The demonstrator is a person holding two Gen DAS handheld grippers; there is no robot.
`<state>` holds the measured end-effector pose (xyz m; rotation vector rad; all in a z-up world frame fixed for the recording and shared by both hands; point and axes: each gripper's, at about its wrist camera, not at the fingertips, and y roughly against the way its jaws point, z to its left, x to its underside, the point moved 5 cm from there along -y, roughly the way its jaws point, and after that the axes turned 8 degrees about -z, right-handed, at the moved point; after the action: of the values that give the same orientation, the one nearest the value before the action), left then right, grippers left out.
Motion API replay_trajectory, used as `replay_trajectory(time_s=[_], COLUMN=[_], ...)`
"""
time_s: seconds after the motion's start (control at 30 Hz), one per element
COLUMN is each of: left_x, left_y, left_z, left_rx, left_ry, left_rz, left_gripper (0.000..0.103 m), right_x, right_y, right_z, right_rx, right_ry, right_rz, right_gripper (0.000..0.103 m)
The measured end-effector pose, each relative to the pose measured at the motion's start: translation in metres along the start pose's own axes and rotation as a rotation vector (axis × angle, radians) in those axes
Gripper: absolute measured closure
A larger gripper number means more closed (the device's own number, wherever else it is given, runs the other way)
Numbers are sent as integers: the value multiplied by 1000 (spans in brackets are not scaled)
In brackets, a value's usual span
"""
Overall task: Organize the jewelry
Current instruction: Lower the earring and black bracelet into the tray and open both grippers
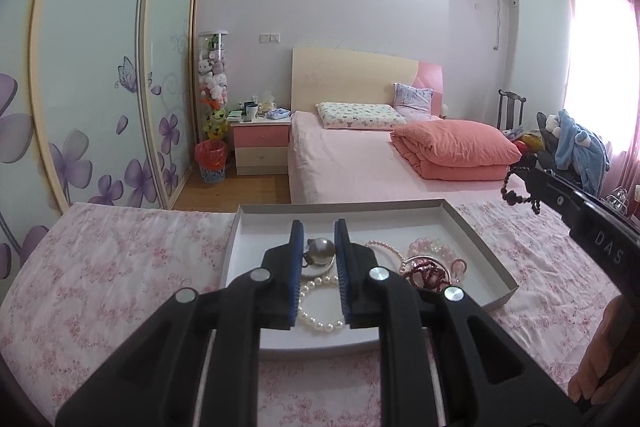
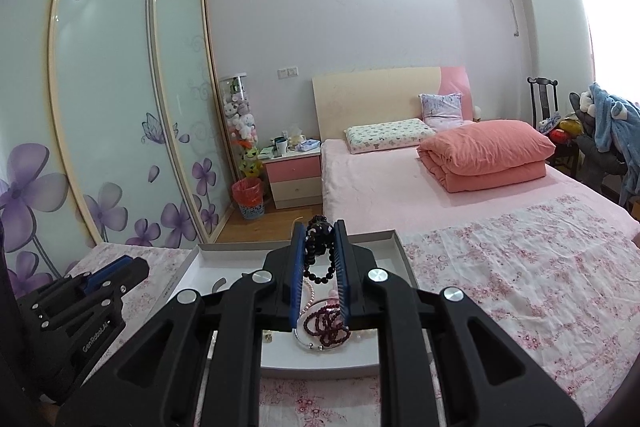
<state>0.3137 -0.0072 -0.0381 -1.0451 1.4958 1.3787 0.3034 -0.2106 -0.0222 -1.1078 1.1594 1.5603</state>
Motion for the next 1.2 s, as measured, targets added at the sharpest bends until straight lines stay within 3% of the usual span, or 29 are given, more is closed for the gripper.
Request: replay_trajectory(time_s=[0.73,0.8,0.87,0.9,1.2], left_x=[-1,-1,-1,-1,-4], left_y=[-61,-64,-66,-65,-57], left_z=[-8,-7,-6,-5,7], left_rx=[18,21,21,18,-6], left_ry=[-19,-12,-8,-6,12], left_rz=[33,32,32,28,13], left_gripper=[86,84,71,69,61], right_x=[18,18,16,15,10], right_y=[-57,-58,-54,-52,-36], right_z=[16,13,10,9,-9], right_rx=[7,1,5,7,49], right_ry=[41,28,24,23,-18], right_rz=[69,75,61,56,38], right_gripper=[87,83,52,48,46])
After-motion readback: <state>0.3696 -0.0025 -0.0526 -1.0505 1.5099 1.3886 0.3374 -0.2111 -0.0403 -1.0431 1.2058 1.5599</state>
